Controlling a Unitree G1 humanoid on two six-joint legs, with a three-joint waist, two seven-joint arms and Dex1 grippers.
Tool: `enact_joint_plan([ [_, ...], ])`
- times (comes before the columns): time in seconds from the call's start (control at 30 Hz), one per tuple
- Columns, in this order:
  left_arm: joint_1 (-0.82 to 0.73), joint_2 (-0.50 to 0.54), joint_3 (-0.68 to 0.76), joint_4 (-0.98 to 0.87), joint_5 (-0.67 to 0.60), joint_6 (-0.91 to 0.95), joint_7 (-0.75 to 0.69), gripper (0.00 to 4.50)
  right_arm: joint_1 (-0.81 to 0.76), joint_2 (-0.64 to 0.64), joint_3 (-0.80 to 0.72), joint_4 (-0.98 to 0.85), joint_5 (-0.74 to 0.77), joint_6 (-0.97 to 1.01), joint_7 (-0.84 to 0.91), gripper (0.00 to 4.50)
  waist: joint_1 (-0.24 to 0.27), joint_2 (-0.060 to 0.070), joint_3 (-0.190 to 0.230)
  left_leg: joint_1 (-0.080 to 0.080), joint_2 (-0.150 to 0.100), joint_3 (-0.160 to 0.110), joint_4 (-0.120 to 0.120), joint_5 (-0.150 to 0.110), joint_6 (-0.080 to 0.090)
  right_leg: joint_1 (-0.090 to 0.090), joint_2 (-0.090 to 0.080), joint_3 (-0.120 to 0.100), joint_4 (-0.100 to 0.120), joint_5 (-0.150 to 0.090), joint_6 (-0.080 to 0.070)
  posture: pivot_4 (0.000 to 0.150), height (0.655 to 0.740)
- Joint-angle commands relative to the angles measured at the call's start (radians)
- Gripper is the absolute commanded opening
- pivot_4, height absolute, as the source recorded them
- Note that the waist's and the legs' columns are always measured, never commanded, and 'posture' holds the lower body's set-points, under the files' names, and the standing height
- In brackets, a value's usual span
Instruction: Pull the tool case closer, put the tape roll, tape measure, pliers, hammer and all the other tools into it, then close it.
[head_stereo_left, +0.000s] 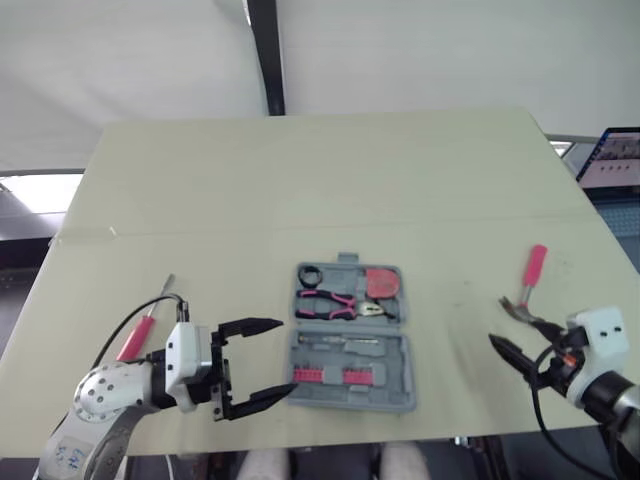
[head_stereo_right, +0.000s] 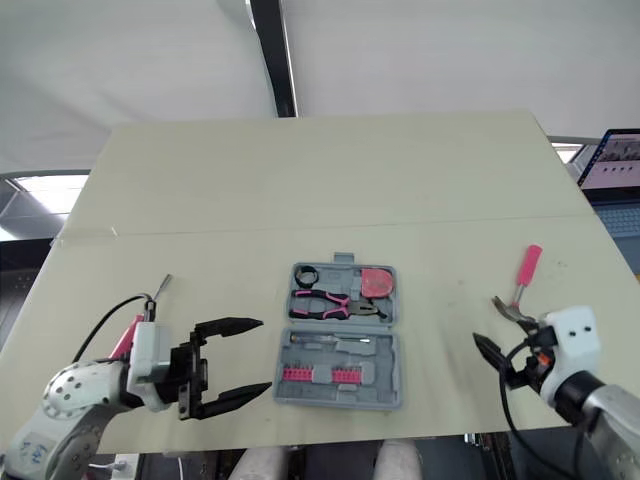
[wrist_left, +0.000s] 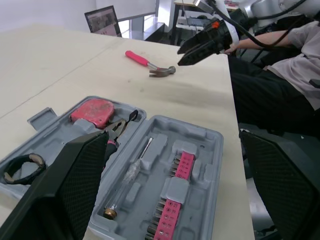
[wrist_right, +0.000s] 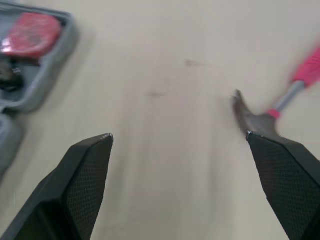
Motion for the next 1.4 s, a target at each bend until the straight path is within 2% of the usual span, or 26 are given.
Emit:
enact_joint_plan([
  [0.03, -0.005, -0.009, -0.009, -0.021, 0.017, -0.016, 0.023, 4.48, -0.167, -0.030, -0.015, 0.076, 0.001, 0.172, -0.125, 4.50, -0.002, 0.000, 0.000, 0.000, 0.000, 0.000, 0.000, 0.000, 0.000, 0.000, 0.000, 0.000, 0.000, 0.000, 0.000, 0.150, 0.7400],
  [0.27, 0.034, -0.031, -0.030, -0.063, 0.056, -0.018, 0.083, 4.48, -0.567, -0.016, 0.032, 0.427, -0.105, 0.263, -0.287, 4.50, -0.003, -0.001, 0.000, -0.001, 0.000, 0.002, 0.000, 0.000, 0.001, -0.004, -0.001, 0.001, 0.004, 0.000, 0.000, 0.150, 0.7400],
  [0.47, 0.081, -0.043, -0.031, -0.111, 0.083, -0.016, 0.137, 4.48, -0.728, 0.002, 0.089, 0.647, -0.198, 0.217, -0.327, 4.50, -0.006, 0.000, 0.000, -0.003, 0.000, 0.007, -0.001, 0.001, 0.001, -0.012, -0.002, 0.002, 0.009, 0.000, -0.001, 0.150, 0.7400],
  [0.83, 0.111, -0.038, -0.035, -0.153, 0.091, -0.004, 0.191, 4.48, -0.766, 0.052, 0.083, 0.771, -0.263, 0.203, -0.365, 4.50, -0.006, 0.000, 0.000, -0.006, 0.000, 0.009, 0.001, 0.001, 0.001, -0.015, -0.003, 0.002, 0.011, 0.000, -0.001, 0.150, 0.7400],
  [1.4, 0.103, -0.033, -0.044, -0.161, 0.089, 0.024, 0.204, 4.48, -0.703, 0.118, -0.025, 0.595, -0.266, 0.376, -0.411, 4.50, -0.003, 0.000, 0.000, -0.006, 0.000, 0.010, 0.001, 0.001, 0.001, -0.015, -0.003, 0.002, 0.011, 0.000, -0.001, 0.150, 0.7400],
])
